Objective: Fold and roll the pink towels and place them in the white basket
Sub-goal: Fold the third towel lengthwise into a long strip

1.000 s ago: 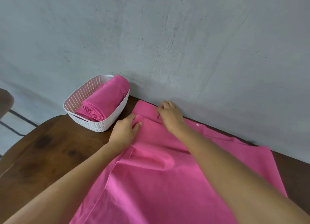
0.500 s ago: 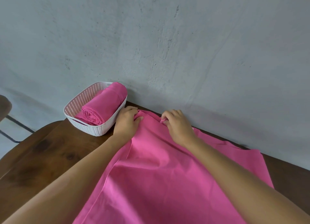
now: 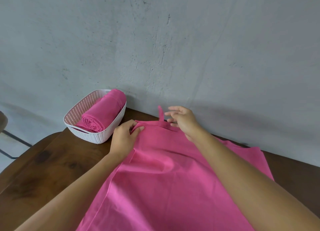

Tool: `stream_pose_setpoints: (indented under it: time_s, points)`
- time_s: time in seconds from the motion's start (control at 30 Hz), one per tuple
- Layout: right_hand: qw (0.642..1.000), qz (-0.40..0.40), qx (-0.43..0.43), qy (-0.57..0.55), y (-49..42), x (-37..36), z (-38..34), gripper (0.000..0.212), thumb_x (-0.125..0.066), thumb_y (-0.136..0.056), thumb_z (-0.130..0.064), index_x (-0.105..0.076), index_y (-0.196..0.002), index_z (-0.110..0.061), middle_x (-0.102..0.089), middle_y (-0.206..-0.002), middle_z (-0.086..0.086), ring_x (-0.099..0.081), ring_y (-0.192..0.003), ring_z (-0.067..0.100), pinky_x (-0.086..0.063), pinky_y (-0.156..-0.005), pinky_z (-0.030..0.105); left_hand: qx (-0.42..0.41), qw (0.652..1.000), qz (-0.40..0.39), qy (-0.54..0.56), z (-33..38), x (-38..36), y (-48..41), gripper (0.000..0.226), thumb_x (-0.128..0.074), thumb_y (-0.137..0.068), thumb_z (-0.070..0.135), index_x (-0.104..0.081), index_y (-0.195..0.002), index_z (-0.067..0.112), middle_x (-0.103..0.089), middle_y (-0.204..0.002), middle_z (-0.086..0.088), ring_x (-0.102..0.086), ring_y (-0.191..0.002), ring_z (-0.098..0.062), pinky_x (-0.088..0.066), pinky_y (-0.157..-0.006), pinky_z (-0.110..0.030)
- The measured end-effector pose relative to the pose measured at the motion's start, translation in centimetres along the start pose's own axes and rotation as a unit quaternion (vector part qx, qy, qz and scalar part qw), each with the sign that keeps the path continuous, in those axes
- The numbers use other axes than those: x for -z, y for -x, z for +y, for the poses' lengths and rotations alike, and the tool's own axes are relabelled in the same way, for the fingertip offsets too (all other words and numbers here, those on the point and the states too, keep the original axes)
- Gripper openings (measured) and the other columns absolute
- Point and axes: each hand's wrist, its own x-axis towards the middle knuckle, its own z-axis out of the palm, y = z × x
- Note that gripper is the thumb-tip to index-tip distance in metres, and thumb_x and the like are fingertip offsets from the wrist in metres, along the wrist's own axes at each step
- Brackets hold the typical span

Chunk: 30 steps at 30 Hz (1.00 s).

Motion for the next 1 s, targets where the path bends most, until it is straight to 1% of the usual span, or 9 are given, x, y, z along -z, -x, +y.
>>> stream_pose_setpoints:
  time_s: [0.1, 0.23, 0.33, 0.47, 0.53, 0.63, 0.7, 0.83, 1.0]
  points:
    - [1.0, -0.008, -0.002, 0.009, 0.3, 0.3, 0.6, 0.03, -0.046, -0.102, -0.004, -0.059, -0.125, -0.019, -0.072, -0.111, -0.003, -0.069, -0.088, 0.015, -0.058, -0.083, 0.033, 0.026, 1.0, 0.006, 0.003, -0.7, -0.1, 0.7, 0.039, -0.072, -0.093, 0.023, -0.048, -0.065, 0.011, -0.042, -0.057, 0.008, -0.036, -0.055, -0.009, -0.03, -0.053, -0.021]
    - [0.992, 0.01, 0.012, 0.126, 0.1, 2.3, 3.2, 0.025, -0.053, -0.099, -0.006, -0.063, -0.12, -0.014, -0.074, -0.104, 0.0, -0.068, -0.079, 0.013, -0.056, -0.078, 0.027, 0.054, 0.999, 0.006, 0.001, -1.5, -0.4, 1.3, 0.044, -0.07, -0.094, 0.025, -0.04, -0.064, 0.012, -0.037, -0.056, 0.008, -0.033, -0.054, -0.009, -0.029, -0.052, -0.022]
    - [0.961, 0.006, 0.026, 0.274, 0.3, 5.5, 5.9, 0.019, -0.057, -0.097, -0.009, -0.068, -0.112, -0.016, -0.072, -0.098, -0.002, -0.067, -0.088, 0.013, -0.054, -0.09, 0.033, 0.069, 0.998, 0.005, -0.006, -2.5, -0.5, 1.6, 0.044, -0.07, -0.095, 0.026, -0.04, -0.065, 0.011, -0.034, -0.056, 0.005, -0.033, -0.054, -0.011, -0.03, -0.053, -0.025]
    - [0.912, -0.007, 0.0, 0.41, 1.0, 10.7, 9.1, 0.019, -0.061, -0.095, -0.011, -0.069, -0.112, -0.012, -0.068, -0.091, -0.008, -0.066, -0.092, 0.014, -0.053, -0.092, 0.035, 0.075, 0.997, 0.001, -0.025, -3.5, -0.6, 2.0, 0.045, -0.069, -0.095, 0.026, -0.037, -0.064, 0.017, -0.036, -0.056, 0.004, -0.035, -0.054, -0.012, -0.031, -0.054, -0.029]
    - [0.9, -0.003, -0.024, 0.436, 1.0, 12.7, 10.2, 0.02, -0.068, -0.093, -0.015, -0.069, -0.113, -0.013, -0.071, -0.102, -0.002, -0.066, -0.099, 0.017, -0.052, -0.096, 0.038, 0.069, 0.997, 0.001, -0.04, -3.4, -0.8, 2.0, 0.046, -0.068, -0.096, 0.025, -0.036, -0.064, 0.019, -0.036, -0.056, 0.004, -0.036, -0.054, -0.012, -0.031, -0.053, -0.026]
    - [0.893, 0.017, -0.039, 0.447, 1.1, 14.9, 10.7, 0.027, -0.074, -0.09, -0.019, -0.068, -0.116, -0.014, -0.07, -0.111, 0.0, -0.065, -0.102, 0.017, -0.051, -0.096, 0.034, 0.076, 0.996, 0.007, -0.054, -3.2, -1.1, 2.2, 0.045, -0.067, -0.096, 0.026, -0.036, -0.065, 0.02, -0.038, -0.057, 0.004, -0.036, -0.054, -0.012, -0.033, -0.054, -0.031]
    - [0.878, 0.015, -0.047, 0.476, 1.1, 15.9, 10.7, 0.025, -0.075, -0.089, -0.025, -0.069, -0.113, -0.018, -0.07, -0.107, -0.004, -0.065, -0.102, 0.016, -0.049, -0.094, 0.033, 0.085, 0.995, 0.008, -0.053, -3.4, -1.1, 2.2, 0.043, -0.066, -0.096, 0.027, -0.038, -0.065, 0.017, -0.04, -0.057, 0.002, -0.037, -0.054, -0.014, -0.034, -0.054, -0.034]
    - [0.817, -0.006, -0.047, 0.575, 1.9, 17.1, 10.8, 0.014, -0.07, -0.093, -0.034, -0.069, -0.102, -0.022, -0.066, -0.098, -0.009, -0.062, -0.101, 0.016, -0.039, -0.091, 0.029, 0.094, 0.994, 0.006, -0.05, -3.5, -0.9, 2.2, 0.043, -0.067, -0.096, 0.029, -0.04, -0.065, 0.016, -0.04, -0.056, 0.001, -0.036, -0.053, -0.015, -0.034, -0.054, -0.037]
    - [0.799, 0.007, 0.012, 0.601, 6.3, 17.3, 10.7, 0.016, -0.061, -0.098, -0.038, -0.055, -0.094, -0.023, -0.065, -0.092, -0.006, -0.06, -0.091, 0.019, -0.038, -0.094, 0.035, 0.093, 0.994, 0.003, -0.054, -3.4, -0.7, 2.1, 0.041, -0.066, -0.097, 0.031, -0.043, -0.067, 0.014, -0.045, -0.058, -0.004, -0.04, -0.054, -0.019, -0.035, -0.054, -0.037]
